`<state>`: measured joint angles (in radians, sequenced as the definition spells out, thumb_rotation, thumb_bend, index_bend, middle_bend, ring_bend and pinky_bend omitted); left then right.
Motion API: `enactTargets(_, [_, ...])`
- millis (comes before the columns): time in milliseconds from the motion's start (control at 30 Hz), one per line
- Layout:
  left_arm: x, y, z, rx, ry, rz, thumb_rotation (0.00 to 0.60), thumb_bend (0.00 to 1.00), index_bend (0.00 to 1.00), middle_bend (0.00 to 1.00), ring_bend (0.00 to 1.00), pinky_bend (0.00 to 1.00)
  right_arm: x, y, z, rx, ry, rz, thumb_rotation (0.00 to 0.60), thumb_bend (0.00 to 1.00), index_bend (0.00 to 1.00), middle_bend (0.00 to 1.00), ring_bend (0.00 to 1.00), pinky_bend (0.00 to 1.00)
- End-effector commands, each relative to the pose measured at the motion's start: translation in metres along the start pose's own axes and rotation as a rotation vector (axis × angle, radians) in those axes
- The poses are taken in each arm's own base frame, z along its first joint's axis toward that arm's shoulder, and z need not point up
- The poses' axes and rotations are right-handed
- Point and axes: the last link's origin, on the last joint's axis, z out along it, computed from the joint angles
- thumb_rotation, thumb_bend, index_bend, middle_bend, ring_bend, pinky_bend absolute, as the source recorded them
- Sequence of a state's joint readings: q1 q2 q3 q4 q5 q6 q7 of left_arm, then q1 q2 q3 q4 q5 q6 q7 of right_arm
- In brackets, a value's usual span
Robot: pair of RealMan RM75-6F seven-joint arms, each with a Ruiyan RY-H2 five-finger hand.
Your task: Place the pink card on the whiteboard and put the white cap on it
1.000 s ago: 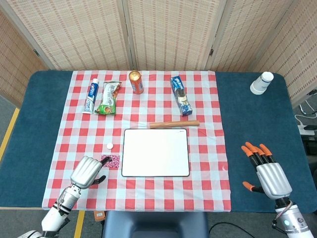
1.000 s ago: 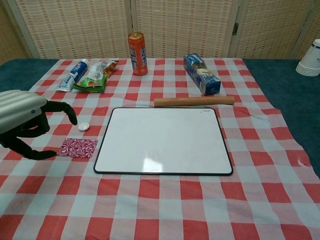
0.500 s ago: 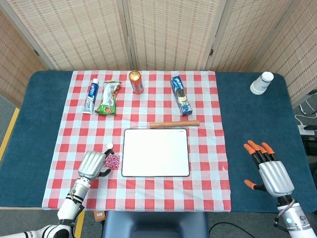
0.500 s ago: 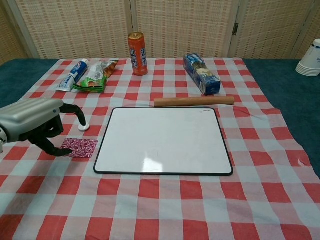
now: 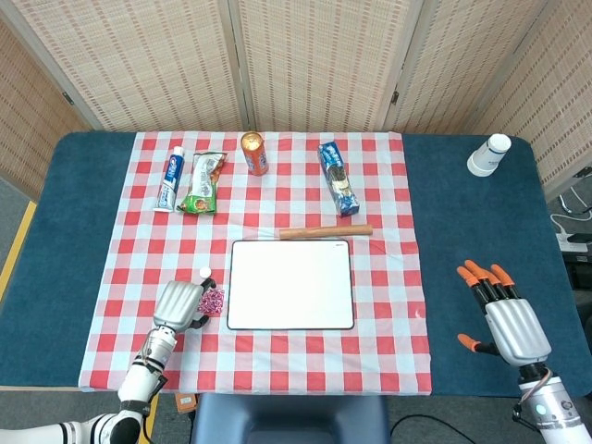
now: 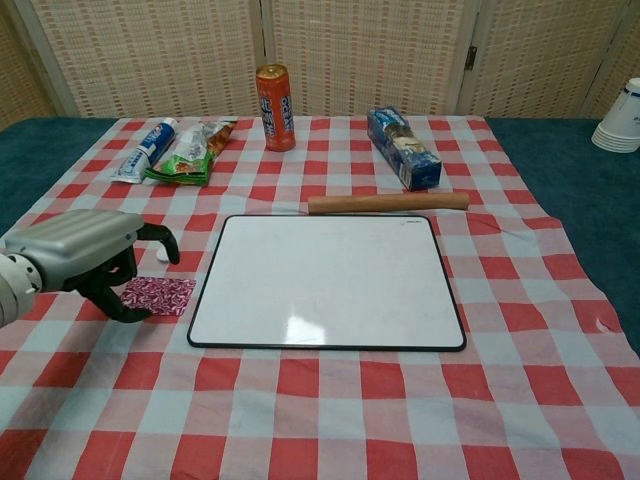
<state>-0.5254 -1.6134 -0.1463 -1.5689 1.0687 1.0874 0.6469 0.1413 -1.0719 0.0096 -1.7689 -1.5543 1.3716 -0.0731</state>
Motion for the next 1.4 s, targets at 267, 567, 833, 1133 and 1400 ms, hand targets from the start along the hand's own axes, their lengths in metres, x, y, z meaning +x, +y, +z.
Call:
enactTargets(267, [-0.004,-0.002,0.007,0.018,-0.046,0.003,0.600,0.23,0.33,0.97,1.00,0.99,0.000,0.001,0.000,-0.001,0.002,0.000,0.600,0.04,0.00,0.00,0.00,0.00])
enactTargets(567, [0.000,0.000,0.011,0.017,-0.044,0.007,0.600,0.23,0.35,0.98,1.00,0.99,0.002,0.002,0.000,-0.005,0.007,0.002,0.600,0.04,0.00,0.00,0.00,0.00])
enactTargets(833, [0.001,0.001,0.013,0.009,-0.068,-0.015,0.600,0.23,0.35,0.97,1.00,0.99,0.005,0.004,0.000,-0.010,0.026,0.014,0.600,0.04,0.00,0.00,0.00,0.00])
enactTargets(1133, [0.002,0.003,0.016,-0.003,-0.068,-0.010,0.600,0.23,0.34,0.97,1.00,0.99,0.006,0.005,0.000,-0.006,0.026,0.015,0.600,0.04,0.00,0.00,0.00,0.00])
enactTargets(1400, [0.001,0.003,0.017,-0.008,-0.095,0.007,0.600,0.23,0.30,0.96,1.00,0.98,0.005,0.005,0.001,-0.009,0.027,0.013,0.600,0.04,0.00,0.00,0.00,0.00])
